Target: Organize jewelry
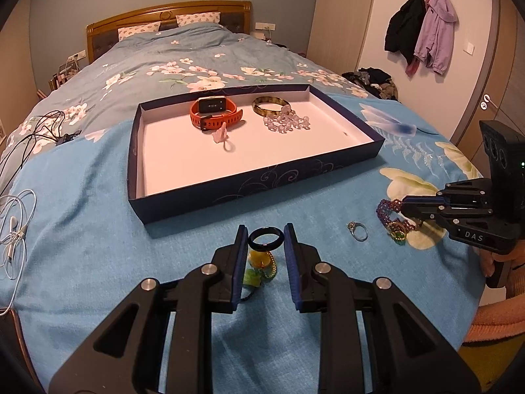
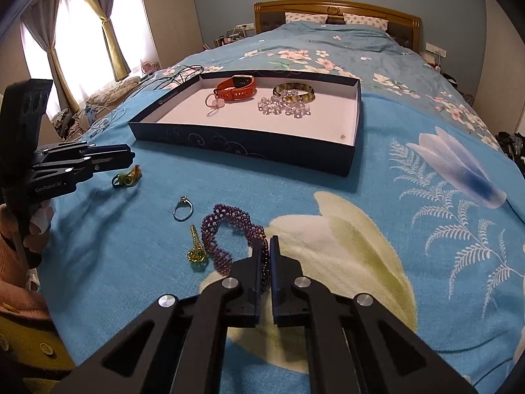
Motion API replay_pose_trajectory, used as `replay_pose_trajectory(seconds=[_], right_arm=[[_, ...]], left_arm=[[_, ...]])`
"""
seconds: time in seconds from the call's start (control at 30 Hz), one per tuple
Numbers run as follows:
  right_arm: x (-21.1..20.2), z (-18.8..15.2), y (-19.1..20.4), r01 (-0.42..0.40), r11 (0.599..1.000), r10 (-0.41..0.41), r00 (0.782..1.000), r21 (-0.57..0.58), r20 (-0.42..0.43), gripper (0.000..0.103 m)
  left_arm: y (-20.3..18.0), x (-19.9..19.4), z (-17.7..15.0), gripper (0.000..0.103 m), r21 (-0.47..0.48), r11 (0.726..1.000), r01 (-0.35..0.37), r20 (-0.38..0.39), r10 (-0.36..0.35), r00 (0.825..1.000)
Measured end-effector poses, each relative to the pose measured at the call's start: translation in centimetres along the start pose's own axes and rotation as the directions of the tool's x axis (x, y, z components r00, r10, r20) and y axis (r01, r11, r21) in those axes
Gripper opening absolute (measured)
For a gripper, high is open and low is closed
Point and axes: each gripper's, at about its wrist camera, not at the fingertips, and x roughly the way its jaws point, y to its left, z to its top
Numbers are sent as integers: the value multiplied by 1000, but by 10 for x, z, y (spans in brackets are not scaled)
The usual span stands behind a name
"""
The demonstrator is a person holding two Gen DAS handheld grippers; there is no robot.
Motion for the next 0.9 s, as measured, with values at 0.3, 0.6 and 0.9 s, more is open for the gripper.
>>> replay_pose_trajectory(seconds=[0.3, 0.6, 0.9], right_arm=[[-17, 16, 5, -41, 999, 41, 996, -5, 77, 2], [-37, 40, 18, -57, 997, 64, 985, -53, 158, 2], [-47, 59, 22, -64, 995, 77, 975, -71, 206, 2]], left_arm=[[3, -6, 4, 23, -2, 1000, -1, 20, 1, 1000], [0, -18, 19, 23, 19, 1000, -1, 65, -1, 998], [1, -22, 33, 23, 27, 1000, -4, 93, 1, 996]])
